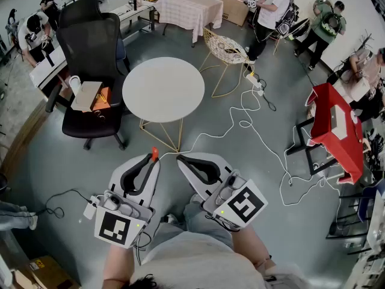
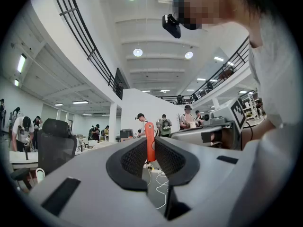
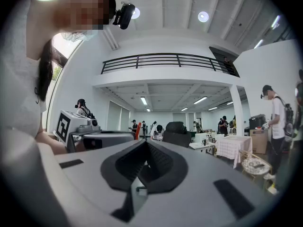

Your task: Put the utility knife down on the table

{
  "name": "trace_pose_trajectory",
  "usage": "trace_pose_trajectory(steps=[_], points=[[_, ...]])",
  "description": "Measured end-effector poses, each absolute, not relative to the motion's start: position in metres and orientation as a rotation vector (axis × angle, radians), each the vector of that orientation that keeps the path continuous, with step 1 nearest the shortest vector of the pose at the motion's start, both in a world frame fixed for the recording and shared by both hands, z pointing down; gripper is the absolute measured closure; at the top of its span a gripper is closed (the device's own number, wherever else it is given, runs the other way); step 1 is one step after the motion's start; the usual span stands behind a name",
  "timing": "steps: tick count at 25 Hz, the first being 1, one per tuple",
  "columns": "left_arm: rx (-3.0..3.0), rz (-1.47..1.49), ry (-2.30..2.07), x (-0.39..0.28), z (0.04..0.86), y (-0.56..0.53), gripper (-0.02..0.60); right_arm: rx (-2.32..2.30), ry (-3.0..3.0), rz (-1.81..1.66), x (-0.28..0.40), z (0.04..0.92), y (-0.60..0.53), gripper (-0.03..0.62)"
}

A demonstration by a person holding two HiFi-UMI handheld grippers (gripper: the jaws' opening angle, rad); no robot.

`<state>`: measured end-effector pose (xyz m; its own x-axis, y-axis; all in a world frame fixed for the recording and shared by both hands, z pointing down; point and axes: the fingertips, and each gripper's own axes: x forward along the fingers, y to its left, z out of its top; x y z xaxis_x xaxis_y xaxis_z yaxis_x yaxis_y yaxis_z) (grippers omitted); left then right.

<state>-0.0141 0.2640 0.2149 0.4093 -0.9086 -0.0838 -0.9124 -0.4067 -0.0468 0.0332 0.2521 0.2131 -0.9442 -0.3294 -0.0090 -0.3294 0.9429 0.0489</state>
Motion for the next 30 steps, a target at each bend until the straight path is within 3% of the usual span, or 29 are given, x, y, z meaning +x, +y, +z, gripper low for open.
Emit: trace_pose_trajectory(steps=[16,30], points=[[-2.567,0.116,1.637,-0.039,0.21,0.266,0.525,-0.515,3.109,0.071,0.005,0.214,0.256,0.586],[-2.474,0.106,1.735,-0.026,0.201,0.14,0.525,-0.399,3.118,0.084,0.023,0.204,0.124,0.586]])
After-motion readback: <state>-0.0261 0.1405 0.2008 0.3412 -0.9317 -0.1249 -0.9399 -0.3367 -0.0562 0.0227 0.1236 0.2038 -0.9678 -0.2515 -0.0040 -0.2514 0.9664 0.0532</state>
